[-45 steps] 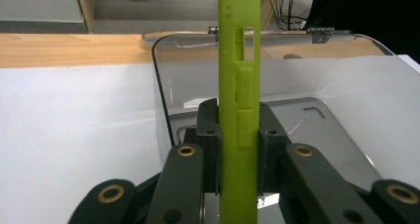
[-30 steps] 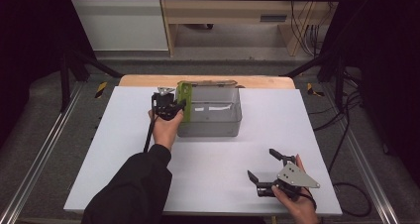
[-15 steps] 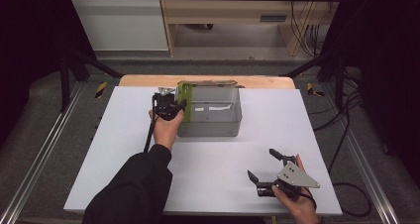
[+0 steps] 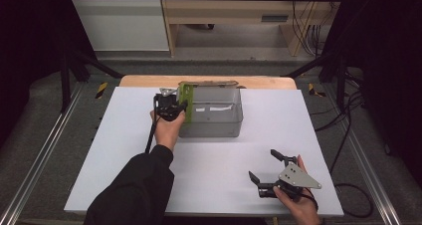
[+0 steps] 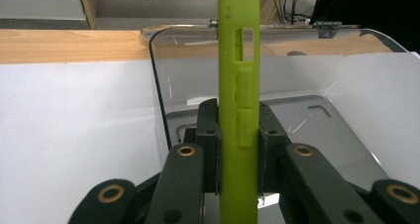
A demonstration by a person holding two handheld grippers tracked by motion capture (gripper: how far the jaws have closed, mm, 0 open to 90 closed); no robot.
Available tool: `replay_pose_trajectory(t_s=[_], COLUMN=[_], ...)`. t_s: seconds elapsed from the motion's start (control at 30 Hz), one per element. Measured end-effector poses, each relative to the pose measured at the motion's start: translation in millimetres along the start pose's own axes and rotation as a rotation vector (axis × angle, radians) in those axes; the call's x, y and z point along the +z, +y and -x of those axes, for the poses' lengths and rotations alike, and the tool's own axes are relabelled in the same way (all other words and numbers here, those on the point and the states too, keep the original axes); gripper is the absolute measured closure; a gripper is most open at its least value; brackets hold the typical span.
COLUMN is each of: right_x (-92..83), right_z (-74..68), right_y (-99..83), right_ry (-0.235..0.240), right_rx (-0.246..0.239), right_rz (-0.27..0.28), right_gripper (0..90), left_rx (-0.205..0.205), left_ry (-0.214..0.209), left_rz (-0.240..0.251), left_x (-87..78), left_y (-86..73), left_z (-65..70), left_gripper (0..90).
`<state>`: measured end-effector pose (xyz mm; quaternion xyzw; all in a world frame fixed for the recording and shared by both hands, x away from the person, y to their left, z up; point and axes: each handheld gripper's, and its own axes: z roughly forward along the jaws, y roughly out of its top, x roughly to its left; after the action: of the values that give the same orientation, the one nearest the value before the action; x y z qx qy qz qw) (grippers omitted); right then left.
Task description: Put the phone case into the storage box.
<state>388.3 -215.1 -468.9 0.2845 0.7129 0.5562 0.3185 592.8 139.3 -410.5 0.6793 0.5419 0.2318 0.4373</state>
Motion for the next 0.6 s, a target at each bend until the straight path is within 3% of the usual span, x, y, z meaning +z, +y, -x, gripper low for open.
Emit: replay_pose_trajectory(t_s=[0.6], right_x=[0.1], right_z=[0.1], right_y=[-0.1], right_ry=[0.001], right_rx=[-0.001], right_rz=[-0.002], right_gripper=[2.5], left_rx=[0.042], left_ry=[0.019], left_rz=[-0.005], left_x=[5.3], left_y=[-3.0], left_z=[4.6], left_gripper=[77.0])
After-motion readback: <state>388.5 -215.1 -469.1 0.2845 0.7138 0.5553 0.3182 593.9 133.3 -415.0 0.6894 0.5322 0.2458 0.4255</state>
